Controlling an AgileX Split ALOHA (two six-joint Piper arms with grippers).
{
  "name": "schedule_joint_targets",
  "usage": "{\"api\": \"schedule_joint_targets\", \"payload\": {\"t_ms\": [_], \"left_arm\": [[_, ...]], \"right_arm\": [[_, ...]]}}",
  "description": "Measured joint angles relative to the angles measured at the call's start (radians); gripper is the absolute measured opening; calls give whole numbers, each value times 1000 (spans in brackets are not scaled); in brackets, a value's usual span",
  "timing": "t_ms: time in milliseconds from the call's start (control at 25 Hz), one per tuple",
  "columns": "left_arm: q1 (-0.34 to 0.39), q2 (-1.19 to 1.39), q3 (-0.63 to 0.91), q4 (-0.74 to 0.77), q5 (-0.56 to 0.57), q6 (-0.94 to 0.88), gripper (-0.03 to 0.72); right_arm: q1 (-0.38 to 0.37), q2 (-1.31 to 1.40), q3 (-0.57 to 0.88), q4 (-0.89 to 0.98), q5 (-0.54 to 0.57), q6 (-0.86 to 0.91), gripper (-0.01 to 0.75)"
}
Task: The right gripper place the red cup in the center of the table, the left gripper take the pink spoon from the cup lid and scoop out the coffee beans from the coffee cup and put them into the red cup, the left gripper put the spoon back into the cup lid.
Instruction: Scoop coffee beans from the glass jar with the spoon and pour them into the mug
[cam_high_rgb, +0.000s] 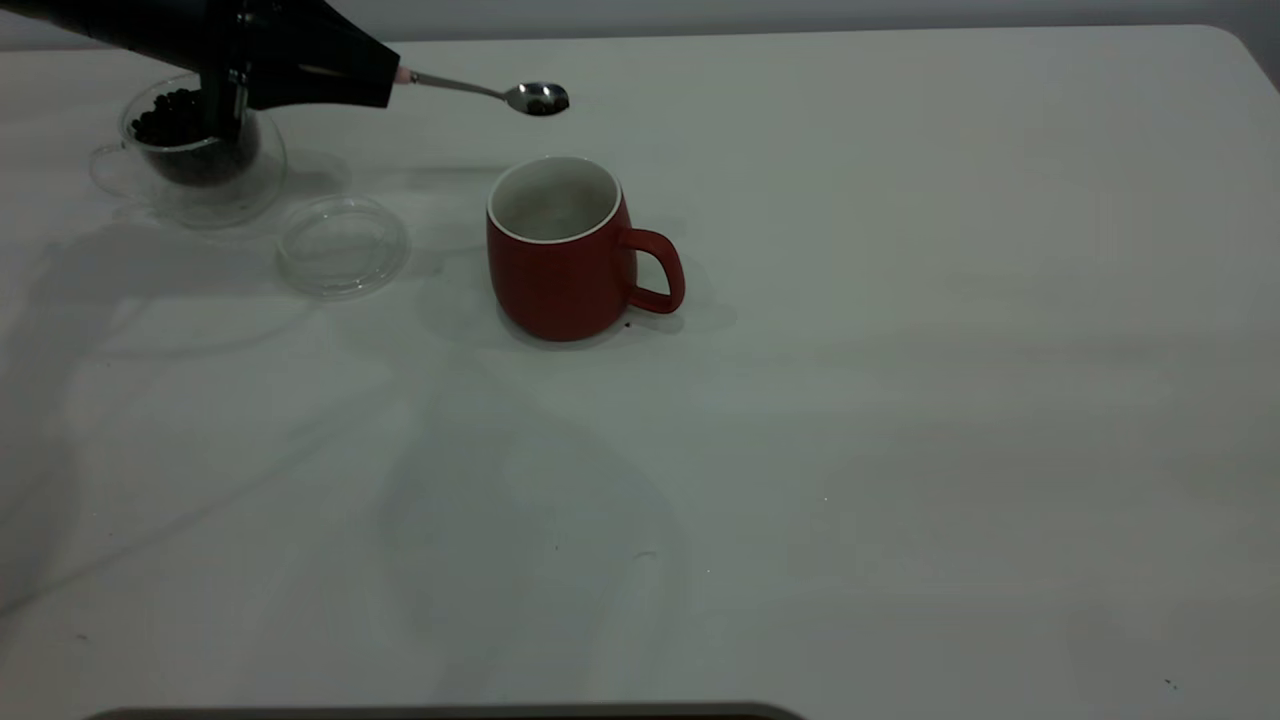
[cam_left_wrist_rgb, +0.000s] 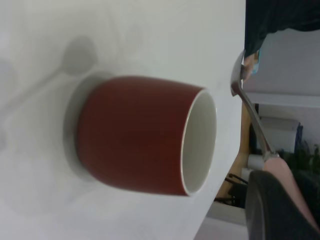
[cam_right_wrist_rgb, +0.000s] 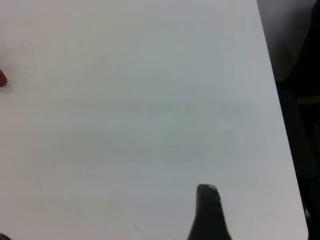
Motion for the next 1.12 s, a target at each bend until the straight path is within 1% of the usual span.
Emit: {"api": "schedule_joint_targets", "payload": {"t_ms": [280,440,720,1040,1120], "left_arm": [[-3,-47,104,4,0,50,113],[-3,-65,137,17,0,71,113],[-4,-65,145,59,0,110,113],[-15,-65,145,86,-1,256,113],[-30,-65,145,105,-27,284,113]], "right_arm": [[0,0,0,0,0,0,587],[0,0,0,0,0,0,587],[0,0,0,0,0,0,587],[0,0,0,0,0,0,587],[0,0,0,0,0,0,587]]}}
